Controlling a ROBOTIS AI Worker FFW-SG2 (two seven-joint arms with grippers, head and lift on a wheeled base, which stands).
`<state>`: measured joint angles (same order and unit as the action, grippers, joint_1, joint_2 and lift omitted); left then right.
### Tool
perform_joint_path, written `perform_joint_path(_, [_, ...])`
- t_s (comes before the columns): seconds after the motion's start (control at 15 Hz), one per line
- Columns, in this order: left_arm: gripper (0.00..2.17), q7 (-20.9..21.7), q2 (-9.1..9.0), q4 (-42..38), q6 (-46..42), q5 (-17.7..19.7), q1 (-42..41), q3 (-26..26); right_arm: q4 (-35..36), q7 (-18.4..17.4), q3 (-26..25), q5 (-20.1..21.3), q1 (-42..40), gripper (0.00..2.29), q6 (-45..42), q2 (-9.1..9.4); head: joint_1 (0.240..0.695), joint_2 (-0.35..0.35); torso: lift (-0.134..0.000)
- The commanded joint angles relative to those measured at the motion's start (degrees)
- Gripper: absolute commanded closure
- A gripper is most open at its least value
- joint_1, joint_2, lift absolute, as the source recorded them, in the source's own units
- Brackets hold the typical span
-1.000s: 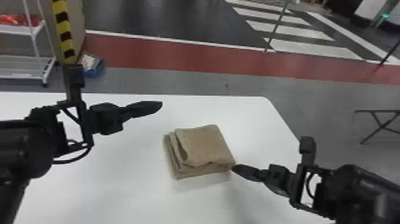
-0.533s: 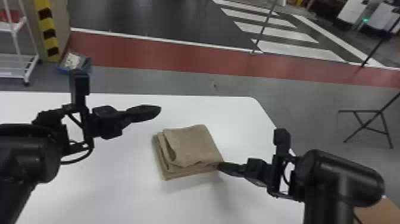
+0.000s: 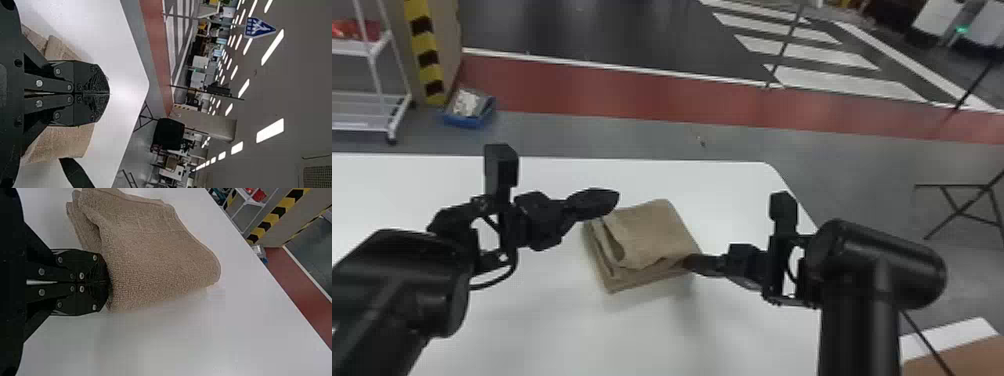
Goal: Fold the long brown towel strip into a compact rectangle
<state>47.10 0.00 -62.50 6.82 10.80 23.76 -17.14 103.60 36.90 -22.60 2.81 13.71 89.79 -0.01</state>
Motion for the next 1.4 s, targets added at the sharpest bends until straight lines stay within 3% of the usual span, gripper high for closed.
perform_joint_path(0.0, [2.14, -0.87, -0.15, 2.73, -5.63, 0.02, -0.21, -3.16, 2.66, 0.02, 0.45, -0.44, -1.49, 2.22, 0.3, 0.06, 0.695, -0.315, -0.124])
perform_joint_path(0.13, [2.14, -2.54, -0.15, 4.05, -8.61, -0.6, -0.3, -6.42, 5.12, 0.02, 0.45, -1.23, -3.25, 2.22, 0.3, 0.06, 0.695, -0.323, -0.124])
perform_joint_path(0.27, [2.14, -4.65, -0.15, 5.28, -11.43, -4.29, -0.21, -8.7, 7.05, 0.02, 0.36, -1.31, -4.83, 2.22, 0.3, 0.06, 0.695, -0.34, -0.124])
perform_joint_path(0.4, [2.14, -3.94, -0.15, 4.84, -11.78, -5.26, -0.3, -9.32, 7.67, 0.11, -1.22, -2.19, -5.36, 2.22, 0.3, 0.06, 0.695, -0.35, -0.124])
perform_joint_path(0.67, [2.15, -2.54, -0.15, 0.27, -7.73, -5.26, -2.32, -2.55, 13.21, 1.42, -2.63, -7.38, -6.85, 2.22, 0.3, 0.06, 0.695, -0.35, -0.124])
perform_joint_path(0.8, [2.15, -2.36, -0.15, -5.88, -2.46, -5.7, -5.39, 0.53, 13.73, 0.02, -4.47, -8.17, -4.74, 2.22, 0.3, 0.06, 0.695, -0.35, -0.124])
perform_joint_path(1.0, [2.15, -1.39, -0.15, -13.88, 4.22, -5.35, -9.08, 6.06, 3.89, -0.95, -8.16, -10.81, 1.32, 2.22, 0.3, 0.06, 0.695, -0.332, -0.124])
perform_joint_path(1.13, [2.15, -0.34, -0.15, -18.71, 9.14, -5.17, -11.72, 9.32, -2.26, -3.06, -9.57, -10.81, 3.87, 2.22, -7.91, 0.06, 0.695, -0.313, -0.124])
perform_joint_path(1.33, [2.15, 0.19, 2.11, -22.4, 10.72, -5.08, -14.62, 11.07, -9.21, -7.28, -9.92, -10.02, 5.19, 2.22, -18.81, 0.06, 0.695, -0.293, -0.124])
